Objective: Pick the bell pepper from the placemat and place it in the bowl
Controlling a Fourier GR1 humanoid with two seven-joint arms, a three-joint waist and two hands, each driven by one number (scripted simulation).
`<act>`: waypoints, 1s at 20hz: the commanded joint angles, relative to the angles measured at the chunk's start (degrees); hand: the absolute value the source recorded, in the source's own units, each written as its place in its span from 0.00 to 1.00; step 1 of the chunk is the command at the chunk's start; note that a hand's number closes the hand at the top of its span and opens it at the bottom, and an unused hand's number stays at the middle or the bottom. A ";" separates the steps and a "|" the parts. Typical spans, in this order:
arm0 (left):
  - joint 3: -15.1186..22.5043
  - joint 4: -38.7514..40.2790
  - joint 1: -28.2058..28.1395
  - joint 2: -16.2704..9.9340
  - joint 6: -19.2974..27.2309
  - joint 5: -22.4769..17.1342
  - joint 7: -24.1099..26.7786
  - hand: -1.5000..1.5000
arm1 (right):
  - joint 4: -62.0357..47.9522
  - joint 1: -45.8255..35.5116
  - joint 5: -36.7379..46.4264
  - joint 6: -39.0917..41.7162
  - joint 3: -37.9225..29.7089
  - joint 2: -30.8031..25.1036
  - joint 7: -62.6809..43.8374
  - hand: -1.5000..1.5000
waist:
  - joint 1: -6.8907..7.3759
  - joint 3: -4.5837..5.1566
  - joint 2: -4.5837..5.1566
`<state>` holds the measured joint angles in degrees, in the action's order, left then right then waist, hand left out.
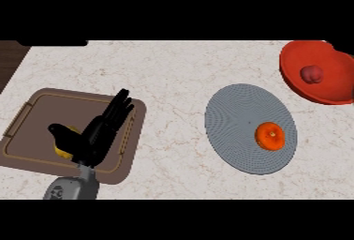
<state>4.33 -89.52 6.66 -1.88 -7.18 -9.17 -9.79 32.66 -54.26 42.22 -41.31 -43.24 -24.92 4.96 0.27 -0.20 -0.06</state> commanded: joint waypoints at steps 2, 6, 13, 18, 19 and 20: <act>-0.87 -0.51 -1.89 -0.46 0.47 0.13 0.55 0.50 | 13.91 5.18 -9.01 1.94 -0.08 10.22 9.14 0.00 | -2.19 0.23 -1.05; -1.79 -1.04 -1.60 -0.77 2.09 0.47 -1.53 0.50 | 27.17 13.16 -9.53 2.44 4.38 19.42 11.20 0.00 | -4.09 0.34 -1.81; -1.86 -1.77 -2.52 -0.84 0.86 -0.93 -1.53 0.50 | 39.29 28.78 -12.42 -3.05 19.48 24.76 11.04 1.00 | -2.69 0.33 -2.03; -1.18 -1.52 -2.49 -0.71 0.62 -0.52 -1.42 0.50 | 44.62 40.78 -16.89 -8.43 32.82 24.87 8.93 1.00 | -2.15 0.20 -1.91; -0.93 -0.45 -2.71 -0.44 0.89 0.20 -0.58 0.50 | 46.81 45.23 -18.19 -8.48 35.25 24.88 9.26 1.00 | -3.28 0.21 -1.78; -1.83 -1.34 -1.20 -0.92 1.14 -0.27 -1.30 0.50 | 46.28 46.69 -17.40 -11.00 38.45 24.89 8.12 1.00 | -2.69 0.21 -1.75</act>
<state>3.10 -90.61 4.27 -2.54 -6.27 -9.26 -10.75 75.72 -16.19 26.90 -47.76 -14.25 -0.48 14.48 -2.69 0.06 -1.96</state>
